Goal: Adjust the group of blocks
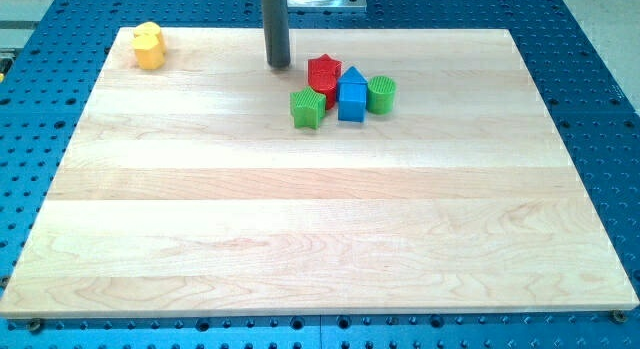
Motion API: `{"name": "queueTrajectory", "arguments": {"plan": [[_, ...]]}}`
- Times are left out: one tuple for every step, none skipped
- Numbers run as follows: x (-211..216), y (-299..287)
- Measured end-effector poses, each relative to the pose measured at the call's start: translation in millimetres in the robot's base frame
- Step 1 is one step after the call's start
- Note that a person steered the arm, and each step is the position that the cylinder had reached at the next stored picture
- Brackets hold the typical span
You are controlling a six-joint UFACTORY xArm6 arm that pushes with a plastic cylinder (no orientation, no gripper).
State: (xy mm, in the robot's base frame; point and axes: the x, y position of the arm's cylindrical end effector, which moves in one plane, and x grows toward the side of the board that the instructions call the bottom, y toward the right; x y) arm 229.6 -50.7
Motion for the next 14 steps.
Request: {"name": "queueTrajectory", "arguments": {"plan": [[-0.3, 15.7], [43.1, 39.0], [77.5, 39.1], [77.1, 36.1], [93.3, -37.7], [132.7, -21.1], [165.6, 20.9], [202.6, 18.9], [209.4, 42.1], [215.8, 52.2], [200.1, 118.9], [170.4, 107.4], [162.9, 128.9], [146.5, 91.9]]}}
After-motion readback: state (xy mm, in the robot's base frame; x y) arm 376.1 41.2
